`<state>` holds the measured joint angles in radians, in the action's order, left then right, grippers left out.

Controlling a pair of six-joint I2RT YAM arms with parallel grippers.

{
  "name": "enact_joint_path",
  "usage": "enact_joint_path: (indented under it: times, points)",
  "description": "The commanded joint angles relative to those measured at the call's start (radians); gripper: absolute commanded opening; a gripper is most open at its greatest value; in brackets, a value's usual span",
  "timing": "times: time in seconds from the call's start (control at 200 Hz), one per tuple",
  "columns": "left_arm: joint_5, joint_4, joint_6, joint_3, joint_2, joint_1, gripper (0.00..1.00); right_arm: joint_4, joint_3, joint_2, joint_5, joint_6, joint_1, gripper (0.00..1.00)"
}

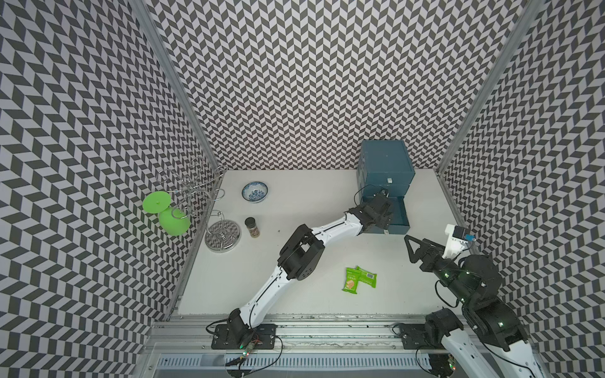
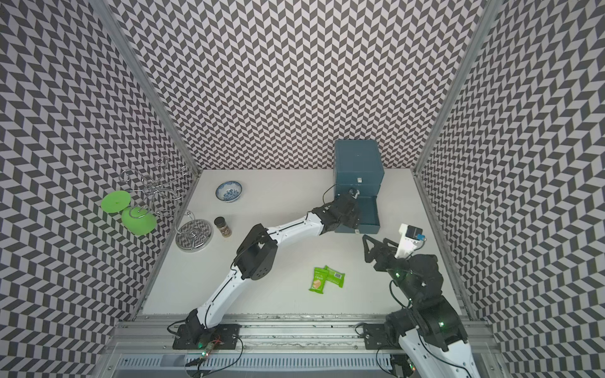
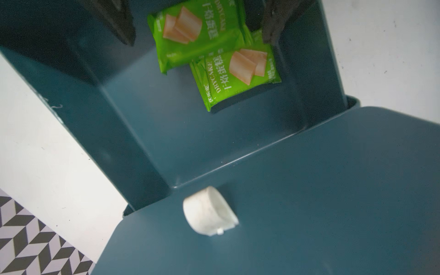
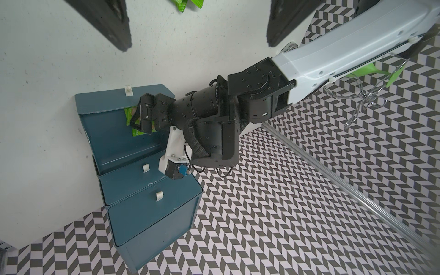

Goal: Place the cookies into the drawer by color
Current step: Place the cookie in the drawer.

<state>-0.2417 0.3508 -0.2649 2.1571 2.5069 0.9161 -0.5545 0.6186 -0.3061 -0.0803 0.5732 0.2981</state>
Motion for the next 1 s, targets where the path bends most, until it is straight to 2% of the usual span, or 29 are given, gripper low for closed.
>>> enact_joint_path:
  times: [0.0,0.351,0.661,0.826,0.996]
  points:
    - [-0.002,0.004,0.009,0.023,0.004,0.000,0.88,0.028,-0.008,0.012,-0.004,0.006,-0.002,0.89]
    - [0.003,0.024,0.027,0.026,-0.111,0.017,0.98,0.025,-0.007,0.014,-0.004,0.008,-0.002,0.89]
    - [-0.062,0.088,0.084,0.001,-0.301,0.072,0.98,0.030,0.001,0.015,-0.010,0.019,-0.001,0.89]
    - [-0.089,0.118,0.051,-0.130,-0.459,0.111,0.98,0.044,0.001,0.007,-0.018,0.023,-0.002,0.89]
    - [-0.102,0.108,-0.016,-0.344,-0.644,0.168,0.98,0.059,0.003,-0.001,-0.038,0.033,-0.002,0.89]
